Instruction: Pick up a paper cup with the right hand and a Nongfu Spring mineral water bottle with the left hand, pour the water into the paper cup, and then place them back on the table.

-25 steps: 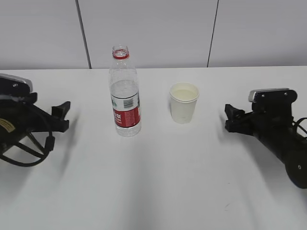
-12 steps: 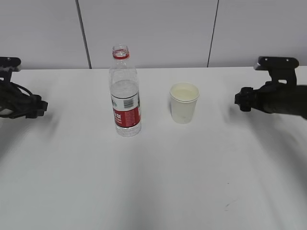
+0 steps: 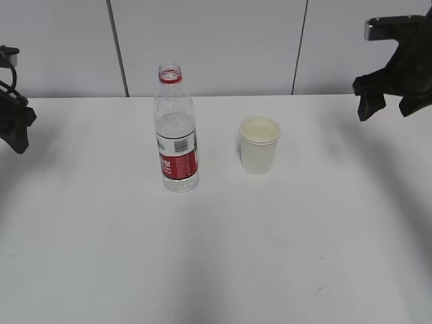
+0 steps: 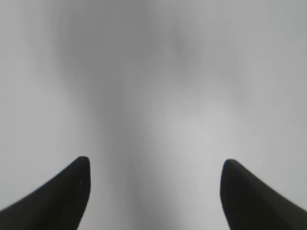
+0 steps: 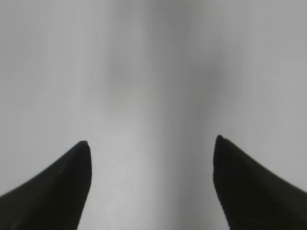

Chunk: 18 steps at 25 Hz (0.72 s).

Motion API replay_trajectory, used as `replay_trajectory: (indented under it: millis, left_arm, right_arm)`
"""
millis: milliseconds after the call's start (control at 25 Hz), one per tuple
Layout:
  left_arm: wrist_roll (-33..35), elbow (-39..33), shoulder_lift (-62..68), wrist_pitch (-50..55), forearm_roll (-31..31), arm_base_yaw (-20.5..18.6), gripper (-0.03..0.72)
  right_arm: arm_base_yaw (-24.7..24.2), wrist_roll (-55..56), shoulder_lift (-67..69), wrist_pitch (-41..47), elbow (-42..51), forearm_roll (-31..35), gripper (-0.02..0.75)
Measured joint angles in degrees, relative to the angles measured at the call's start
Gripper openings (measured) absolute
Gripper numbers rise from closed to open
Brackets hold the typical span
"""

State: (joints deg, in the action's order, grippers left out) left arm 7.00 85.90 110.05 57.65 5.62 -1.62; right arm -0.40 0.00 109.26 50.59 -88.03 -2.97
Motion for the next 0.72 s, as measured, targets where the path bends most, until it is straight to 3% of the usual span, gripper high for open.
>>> replay_trajectory:
  millis: [320,520,720]
  left_arm:
    - [-0.84,-2.73,-8.30,2.51,0.21,-0.07,0.510]
    - [-0.96,-14.32,-20.29,2.42,-1.00,-0.07,0.510]
    - [-0.96,-28.97,-37.78,1.05,-4.45,-0.07,0.510]
  right_arm:
    - [0.00,-4.91,-1.94,9.37,-3.32,3.63,0.587]
    - [0.00,-8.73,-12.02,8.13,7.07,10.42,0.587]
    - [0.00,-10.98,-25.51,6.31,22.06,11.64,0.587]
